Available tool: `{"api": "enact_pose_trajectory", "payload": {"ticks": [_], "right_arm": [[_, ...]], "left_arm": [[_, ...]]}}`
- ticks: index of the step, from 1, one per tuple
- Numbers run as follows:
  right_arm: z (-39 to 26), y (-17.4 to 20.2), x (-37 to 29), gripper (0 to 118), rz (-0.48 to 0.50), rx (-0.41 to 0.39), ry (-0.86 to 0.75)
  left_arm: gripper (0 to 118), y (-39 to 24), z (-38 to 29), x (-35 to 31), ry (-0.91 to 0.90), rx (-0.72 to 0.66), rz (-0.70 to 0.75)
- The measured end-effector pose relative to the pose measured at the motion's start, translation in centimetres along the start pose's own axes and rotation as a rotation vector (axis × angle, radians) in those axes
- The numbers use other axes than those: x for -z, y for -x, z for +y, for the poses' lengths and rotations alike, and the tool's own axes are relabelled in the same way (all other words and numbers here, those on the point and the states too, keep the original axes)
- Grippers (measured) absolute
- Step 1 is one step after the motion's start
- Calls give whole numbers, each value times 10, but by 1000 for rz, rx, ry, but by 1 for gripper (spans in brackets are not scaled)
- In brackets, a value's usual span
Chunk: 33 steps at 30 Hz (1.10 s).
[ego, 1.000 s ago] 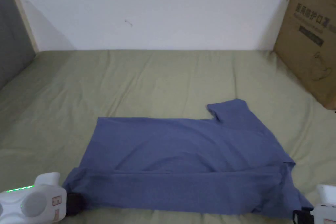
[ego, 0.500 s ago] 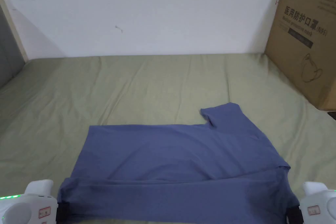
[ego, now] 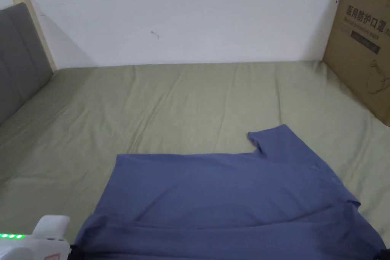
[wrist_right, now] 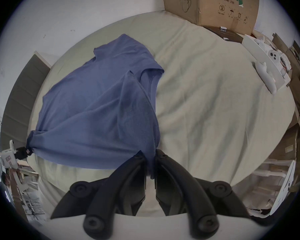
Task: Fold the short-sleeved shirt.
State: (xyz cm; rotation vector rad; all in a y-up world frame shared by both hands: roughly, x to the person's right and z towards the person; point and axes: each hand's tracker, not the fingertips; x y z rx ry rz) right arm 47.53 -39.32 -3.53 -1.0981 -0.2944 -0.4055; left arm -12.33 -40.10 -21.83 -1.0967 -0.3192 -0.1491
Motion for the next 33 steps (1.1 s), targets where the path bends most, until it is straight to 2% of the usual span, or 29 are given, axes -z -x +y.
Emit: {"api": "enact_pose_trajectory", "payload": {"ticks": [4,5,6,7,8,9,10,11,12,13,16,17,18,20,21,23,25,30,33], "right_arm": [[-38,-4,9,9,-5,-39,40],[-43,-3,11,13,-1,-49,28],[-46,-2,10,35,-6,-53,8],[-46,1,6,64,-27,-46,-3],[-44,2,4,75,-42,-42,-6],[-42,3,0,84,-55,-44,-14],[-41,3,-6,97,-52,-49,-33],[-39,4,-14,103,-49,-57,-82],[-35,6,-21,103,-49,-56,-106],[-31,9,-27,103,-50,-59,-122],[-19,23,-37,101,-33,-88,-145],[-16,28,-37,96,-34,-106,-142],[-13,35,-37,80,-49,-131,-136],[-13,46,-29,27,-98,-172,-169],[-13,51,-23,13,-116,-180,-172],[-14,54,-11,7,-103,-149,-151],[-15,53,1,5,-40,-98,-107],[6,52,18,5,-60,-123,-105],[37,48,26,5,-34,-106,-107]], "left_arm": [[6,0,-33,4,40,14,20],[9,-1,-37,4,37,5,17],[23,-2,-40,1,15,-13,12],[39,-3,-40,-2,-12,-34,5],[39,-2,-40,-7,-8,-47,8],[46,0,-40,-12,2,-65,-3],[63,3,-39,-17,4,-87,-21],[89,3,-35,-23,-4,-105,-29],[108,1,-32,-32,-30,-119,-33],[109,-2,-28,-41,-77,-128,-39],[107,-17,-10,-59,-147,-135,-51],[100,-22,-5,-61,-157,-126,-66],[74,-30,1,-62,-162,-121,-68],[17,-43,11,-53,-151,-111,-59],[2,-48,13,-46,-139,-99,-60],[0,-55,11,-34,-132,-85,-88],[0,-61,13,-22,-93,-83,-87],[0,-66,27,-5,-67,-36,-44],[0,-66,47,5,-60,-31,-45]]}}
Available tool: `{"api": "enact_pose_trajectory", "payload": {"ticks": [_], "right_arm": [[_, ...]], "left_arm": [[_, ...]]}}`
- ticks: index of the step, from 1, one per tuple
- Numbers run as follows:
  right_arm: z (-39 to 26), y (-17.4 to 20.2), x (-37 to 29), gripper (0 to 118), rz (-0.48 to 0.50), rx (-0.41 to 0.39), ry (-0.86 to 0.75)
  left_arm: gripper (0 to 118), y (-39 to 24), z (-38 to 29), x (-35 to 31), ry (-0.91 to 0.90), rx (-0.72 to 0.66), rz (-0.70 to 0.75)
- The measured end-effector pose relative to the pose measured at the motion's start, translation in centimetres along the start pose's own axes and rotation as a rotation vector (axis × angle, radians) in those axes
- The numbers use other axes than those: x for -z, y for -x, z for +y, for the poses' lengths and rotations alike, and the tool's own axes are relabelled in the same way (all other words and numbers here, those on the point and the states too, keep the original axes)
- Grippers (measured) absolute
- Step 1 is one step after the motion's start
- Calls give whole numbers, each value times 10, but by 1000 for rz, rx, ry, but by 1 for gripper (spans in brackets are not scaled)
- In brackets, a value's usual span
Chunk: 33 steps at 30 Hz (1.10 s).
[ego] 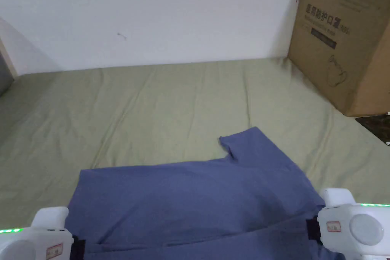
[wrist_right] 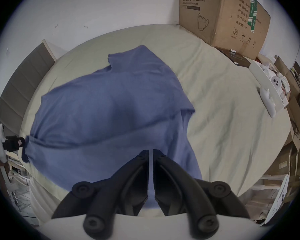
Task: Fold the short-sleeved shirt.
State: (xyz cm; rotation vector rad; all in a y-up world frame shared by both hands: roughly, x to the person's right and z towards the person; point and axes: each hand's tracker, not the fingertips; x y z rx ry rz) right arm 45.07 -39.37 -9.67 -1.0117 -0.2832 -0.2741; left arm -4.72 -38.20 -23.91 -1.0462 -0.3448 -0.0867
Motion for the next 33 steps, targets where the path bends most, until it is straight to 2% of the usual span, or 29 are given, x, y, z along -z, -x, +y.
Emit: {"api": "enact_pose_trajectory", "payload": {"ticks": [5,7,8,9,11,12,14,15,17,19,20,22,23,24,25,27,31,32,33], "right_arm": [[75,-10,31,5,25,11,-20],[110,-9,45,5,0,-21,-64],[125,-8,53,9,-10,-36,-75],[144,-10,66,28,-9,-46,-66],[174,-17,93,75,-8,-57,-41],[187,-21,107,86,-5,-56,-18],[206,-27,135,86,-17,-45,24],[211,-25,144,86,-44,-38,64],[217,-28,164,80,-20,-47,75],[211,-24,180,53,-6,-20,125],[207,-22,186,52,-3,-10,156],[203,-19,179,48,-18,-55,102],[204,-19,176,36,-15,-46,103],[205,-19,171,4,-7,-43,96],[206,-19,167,0,-20,-51,87],[207,-21,165,0,-7,-14,94],[206,-19,160,0,-12,-2,78],[206,-18,159,0,-13,-5,76],[206,-17,158,0,-15,-13,74]], "left_arm": [[0,-1,37,26,8,6,-1],[0,-2,51,36,6,9,-6],[0,-1,55,40,1,8,-14],[0,0,60,43,-2,2,-32],[0,2,66,48,-8,-16,-45],[0,3,69,51,-6,-21,-41],[0,6,72,55,-3,-18,-25],[0,8,73,56,-1,-18,-12],[0,12,75,59,3,-20,-9],[0,16,75,64,13,-20,-8],[0,17,75,65,20,-21,-3],[0,15,74,66,31,-23,8],[0,15,74,67,35,-26,11],[0,16,73,67,36,-28,12],[0,16,73,68,39,-29,11],[0,15,73,67,37,-33,14],[0,16,90,69,17,-30,16],[3,16,98,71,16,-32,22],[28,17,108,74,15,-30,26]]}}
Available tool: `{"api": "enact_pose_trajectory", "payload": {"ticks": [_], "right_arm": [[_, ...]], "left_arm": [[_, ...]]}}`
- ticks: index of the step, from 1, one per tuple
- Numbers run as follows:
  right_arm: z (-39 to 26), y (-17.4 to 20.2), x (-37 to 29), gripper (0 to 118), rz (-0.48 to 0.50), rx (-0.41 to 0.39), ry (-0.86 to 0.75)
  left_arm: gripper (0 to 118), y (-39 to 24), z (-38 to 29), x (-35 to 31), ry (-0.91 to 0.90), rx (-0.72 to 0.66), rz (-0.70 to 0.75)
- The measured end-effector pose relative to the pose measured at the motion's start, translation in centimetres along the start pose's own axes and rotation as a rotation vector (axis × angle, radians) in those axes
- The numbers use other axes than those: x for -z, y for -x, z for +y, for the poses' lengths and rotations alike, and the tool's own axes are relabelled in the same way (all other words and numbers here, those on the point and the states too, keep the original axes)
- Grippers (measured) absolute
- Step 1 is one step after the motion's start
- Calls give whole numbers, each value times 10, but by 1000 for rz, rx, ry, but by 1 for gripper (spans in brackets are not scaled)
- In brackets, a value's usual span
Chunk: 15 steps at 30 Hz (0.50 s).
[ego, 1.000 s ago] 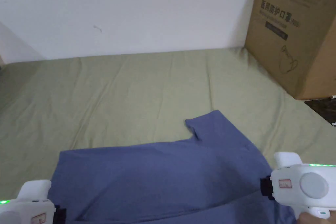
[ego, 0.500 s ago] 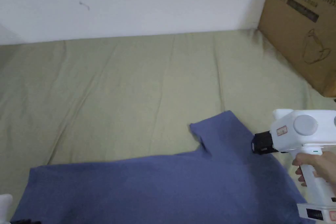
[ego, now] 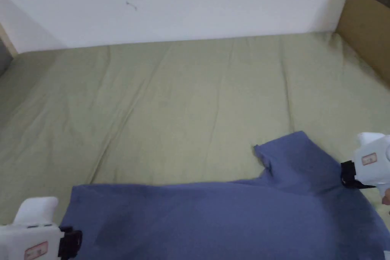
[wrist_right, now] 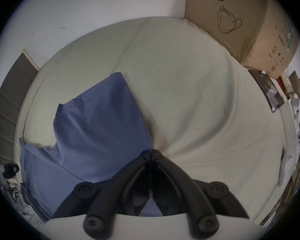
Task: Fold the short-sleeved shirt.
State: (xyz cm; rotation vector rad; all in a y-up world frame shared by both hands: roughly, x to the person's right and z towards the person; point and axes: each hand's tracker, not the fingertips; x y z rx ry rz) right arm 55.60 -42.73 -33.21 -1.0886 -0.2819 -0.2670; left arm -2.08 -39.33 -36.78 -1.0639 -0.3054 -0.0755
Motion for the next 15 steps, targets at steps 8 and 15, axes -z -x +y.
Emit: {"api": "enact_pose_trajectory", "payload": {"ticks": [8,15], "right_arm": [[4,1,-4,0,-4,-27,7],[3,2,1,0,-10,-25,18]], "left_arm": [[107,24,93,91,45,-5,98],[83,11,104,125,87,16,130]]}}
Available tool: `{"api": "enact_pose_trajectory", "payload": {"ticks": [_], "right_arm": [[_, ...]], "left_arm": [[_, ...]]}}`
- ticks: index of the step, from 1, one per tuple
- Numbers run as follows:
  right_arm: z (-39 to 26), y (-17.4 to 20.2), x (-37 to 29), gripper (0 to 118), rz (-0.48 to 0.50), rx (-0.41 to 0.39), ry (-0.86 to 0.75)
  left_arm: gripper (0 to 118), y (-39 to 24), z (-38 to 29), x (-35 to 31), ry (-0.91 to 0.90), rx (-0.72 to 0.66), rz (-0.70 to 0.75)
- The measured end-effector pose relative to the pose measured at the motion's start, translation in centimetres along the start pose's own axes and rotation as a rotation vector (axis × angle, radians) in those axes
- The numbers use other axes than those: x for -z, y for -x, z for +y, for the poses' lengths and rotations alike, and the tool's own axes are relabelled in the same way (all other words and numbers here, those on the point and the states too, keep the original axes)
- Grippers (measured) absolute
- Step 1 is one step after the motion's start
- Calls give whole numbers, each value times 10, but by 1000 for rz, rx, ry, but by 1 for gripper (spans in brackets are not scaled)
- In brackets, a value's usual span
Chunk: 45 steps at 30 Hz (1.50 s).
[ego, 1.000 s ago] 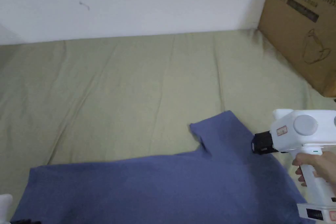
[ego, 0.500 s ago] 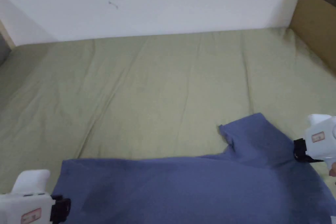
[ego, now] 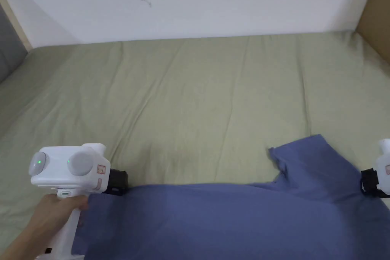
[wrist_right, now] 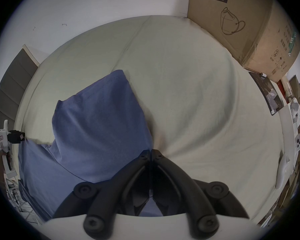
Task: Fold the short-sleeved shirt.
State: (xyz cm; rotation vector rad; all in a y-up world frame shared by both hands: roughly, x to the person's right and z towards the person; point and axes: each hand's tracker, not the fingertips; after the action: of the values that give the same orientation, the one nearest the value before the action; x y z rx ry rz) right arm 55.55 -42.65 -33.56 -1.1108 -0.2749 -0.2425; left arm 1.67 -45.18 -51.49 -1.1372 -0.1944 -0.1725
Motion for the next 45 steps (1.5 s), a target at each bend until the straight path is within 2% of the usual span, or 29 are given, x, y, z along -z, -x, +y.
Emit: {"api": "enact_pose_trajectory", "payload": {"ticks": [1,2,3,4,7,12,21,25,31,32,35,36,37,38,40,43,44,45], "right_arm": [[1,1,-3,0,-1,-8,-3],[2,1,-6,0,-2,-13,-4],[3,0,-10,0,0,-12,-4],[4,-1,-16,0,4,-9,-11],[1,-4,-40,0,63,29,-46],[-21,-8,-96,0,77,9,-98],[-131,-25,-199,0,99,-33,-147],[-202,-27,-219,0,102,-28,-116],[-282,-23,-180,0,63,-9,17],[-289,-21,-175,5,64,-13,27],[-300,-9,-170,75,0,-70,46],[-301,-5,-172,90,-17,-92,31],[-301,-2,-178,89,-12,-108,12],[-300,1,-186,89,-1,-104,-18],[-292,5,-200,89,51,-57,-85],[-284,20,-215,88,105,-37,-151],[-283,27,-218,83,121,-35,-158],[-283,35,-220,63,168,-34,-175]], "left_arm": [[72,-1,1,-7,6,11,-9],[55,-2,1,-11,-6,24,-3],[25,-2,1,-17,-15,39,-1],[2,0,2,-23,-16,27,-30],[2,6,1,-40,-32,-10,-56],[2,-6,-32,-114,-152,36,-80],[2,24,-137,-232,-271,46,-107],[2,35,-199,-248,-253,38,-123],[2,34,-265,-215,-158,40,-101],[7,34,-271,-211,-154,37,-95],[69,36,-283,-198,-116,15,-55],[90,38,-286,-199,-120,16,-55],[98,41,-289,-203,-122,12,-56],[101,44,-292,-208,-135,3,-61],[101,51,-295,-219,-189,-45,-88],[98,54,-298,-233,-217,-121,-161],[87,55,-301,-235,-226,-137,-188],[54,56,-304,-235,-228,-142,-212]]}}
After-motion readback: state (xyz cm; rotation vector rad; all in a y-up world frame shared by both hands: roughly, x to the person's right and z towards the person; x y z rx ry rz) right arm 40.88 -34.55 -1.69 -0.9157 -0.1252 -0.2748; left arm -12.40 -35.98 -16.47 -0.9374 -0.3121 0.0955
